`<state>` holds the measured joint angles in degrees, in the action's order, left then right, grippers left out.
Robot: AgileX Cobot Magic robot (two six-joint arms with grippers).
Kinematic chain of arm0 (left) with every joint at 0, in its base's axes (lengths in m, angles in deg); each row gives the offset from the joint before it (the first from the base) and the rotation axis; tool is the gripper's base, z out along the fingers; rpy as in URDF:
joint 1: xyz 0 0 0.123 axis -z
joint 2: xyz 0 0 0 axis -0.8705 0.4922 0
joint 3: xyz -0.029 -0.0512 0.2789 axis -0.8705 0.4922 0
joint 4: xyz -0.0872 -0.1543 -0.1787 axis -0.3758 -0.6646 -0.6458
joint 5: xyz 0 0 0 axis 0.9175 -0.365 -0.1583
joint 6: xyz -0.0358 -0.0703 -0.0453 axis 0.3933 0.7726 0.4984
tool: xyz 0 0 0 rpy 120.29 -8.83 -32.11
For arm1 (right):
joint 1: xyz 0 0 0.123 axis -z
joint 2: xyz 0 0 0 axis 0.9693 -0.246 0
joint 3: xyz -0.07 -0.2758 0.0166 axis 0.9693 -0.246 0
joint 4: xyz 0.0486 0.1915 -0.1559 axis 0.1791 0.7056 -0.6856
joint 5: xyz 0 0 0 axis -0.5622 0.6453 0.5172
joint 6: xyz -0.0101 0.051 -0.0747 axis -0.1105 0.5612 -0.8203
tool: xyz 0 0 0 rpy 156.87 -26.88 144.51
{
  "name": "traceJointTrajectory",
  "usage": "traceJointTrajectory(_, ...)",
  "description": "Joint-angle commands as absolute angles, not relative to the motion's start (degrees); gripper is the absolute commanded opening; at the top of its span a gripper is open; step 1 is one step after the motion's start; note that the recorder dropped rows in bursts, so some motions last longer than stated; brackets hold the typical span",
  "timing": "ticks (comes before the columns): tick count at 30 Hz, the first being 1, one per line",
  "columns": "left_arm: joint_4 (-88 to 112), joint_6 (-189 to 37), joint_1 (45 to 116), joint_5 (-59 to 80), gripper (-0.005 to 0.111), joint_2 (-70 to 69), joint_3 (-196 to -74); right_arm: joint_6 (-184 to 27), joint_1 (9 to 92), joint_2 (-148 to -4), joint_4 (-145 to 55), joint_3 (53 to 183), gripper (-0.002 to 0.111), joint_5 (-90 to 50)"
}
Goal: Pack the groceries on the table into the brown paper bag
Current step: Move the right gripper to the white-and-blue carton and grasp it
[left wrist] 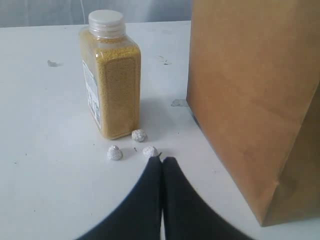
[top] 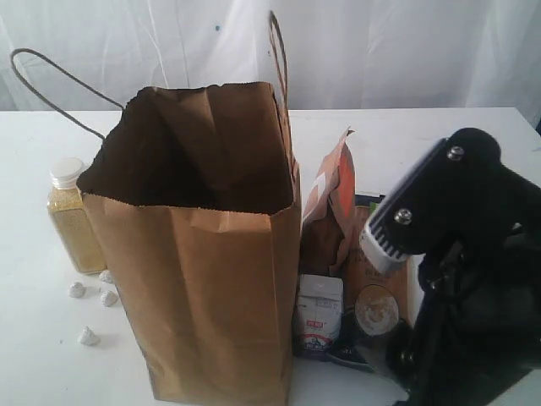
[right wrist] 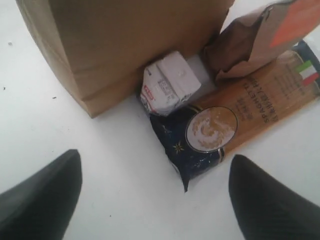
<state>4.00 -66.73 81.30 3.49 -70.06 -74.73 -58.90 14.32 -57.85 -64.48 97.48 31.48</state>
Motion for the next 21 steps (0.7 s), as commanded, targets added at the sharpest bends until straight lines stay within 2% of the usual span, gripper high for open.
traceJointTrajectory(1, 3.5, -66.7, 81.2, 3.3, 0.0, -70.3, -74.5, -72.4, 20.9, -59.4, -56.9, 97.3, 0.074, 25.1)
traceJointTrajectory(9, 3.5, -66.7, 81.2, 3.3, 0.0, -70.3, -74.5, -97.3, 32.8, -65.1, -45.9, 97.3, 0.074, 23.0)
traceJointTrajectory(21, 3.5, -66.7, 81.2, 3.3, 0.0, -70.3, -74.5, -112.9, 37.0, -75.5, -41.4, 97.3, 0.074, 13.5)
